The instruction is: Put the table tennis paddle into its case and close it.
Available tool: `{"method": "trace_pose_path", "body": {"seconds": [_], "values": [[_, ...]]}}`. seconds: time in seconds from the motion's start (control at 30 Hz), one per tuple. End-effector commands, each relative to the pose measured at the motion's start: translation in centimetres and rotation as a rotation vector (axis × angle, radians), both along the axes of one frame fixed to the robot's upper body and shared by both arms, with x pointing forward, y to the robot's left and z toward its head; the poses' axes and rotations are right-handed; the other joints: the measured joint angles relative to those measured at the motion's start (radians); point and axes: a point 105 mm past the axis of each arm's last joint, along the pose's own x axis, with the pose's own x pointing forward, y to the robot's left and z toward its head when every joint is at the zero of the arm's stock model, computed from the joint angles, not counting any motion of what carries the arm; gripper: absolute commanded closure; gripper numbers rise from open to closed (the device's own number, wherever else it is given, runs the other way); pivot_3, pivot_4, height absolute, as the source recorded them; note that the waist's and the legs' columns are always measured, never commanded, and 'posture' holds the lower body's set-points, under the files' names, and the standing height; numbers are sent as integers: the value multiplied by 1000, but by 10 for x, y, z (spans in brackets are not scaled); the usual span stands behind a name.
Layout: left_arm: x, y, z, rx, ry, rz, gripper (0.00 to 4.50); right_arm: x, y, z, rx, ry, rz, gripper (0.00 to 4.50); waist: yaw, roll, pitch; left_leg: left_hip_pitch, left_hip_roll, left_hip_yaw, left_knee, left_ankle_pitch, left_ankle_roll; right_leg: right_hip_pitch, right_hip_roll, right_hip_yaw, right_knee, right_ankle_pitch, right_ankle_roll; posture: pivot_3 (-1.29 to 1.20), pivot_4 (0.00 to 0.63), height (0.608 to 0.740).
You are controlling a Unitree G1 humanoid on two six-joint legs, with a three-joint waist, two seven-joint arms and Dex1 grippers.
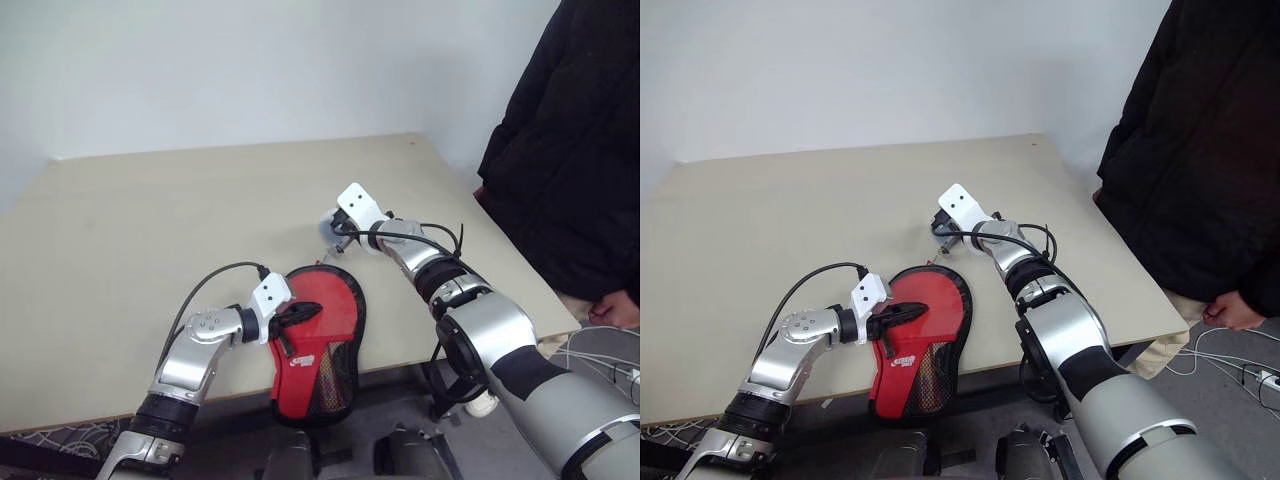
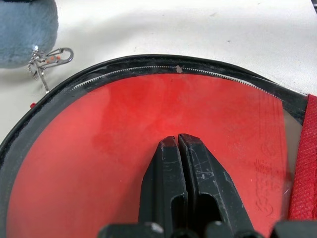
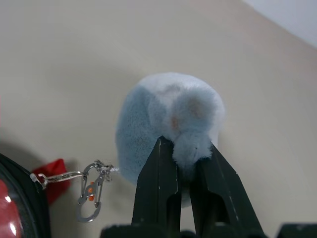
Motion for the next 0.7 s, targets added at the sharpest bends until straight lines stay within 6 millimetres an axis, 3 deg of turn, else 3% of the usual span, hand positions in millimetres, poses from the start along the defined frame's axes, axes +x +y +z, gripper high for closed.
{"method": "trace_pose_path", "body": {"seconds": [0.03, 0.7], "values": [[-10, 3, -24, 29, 105, 5, 4500, 14, -13, 41, -13, -154, -1, 4479, 1, 0, 0, 0, 0, 0, 0, 0, 0, 0, 0, 0, 0, 0, 0, 0, 0, 725], [-13, 0, -26, 29, 118, -1, 4500, -2, -82, 22, -135, -129, 119, 4479, 15, 7, 0, 0, -1, 0, 1, 0, 0, 1, -1, 0, 0, 0, 0, 0, 0, 725]]}}
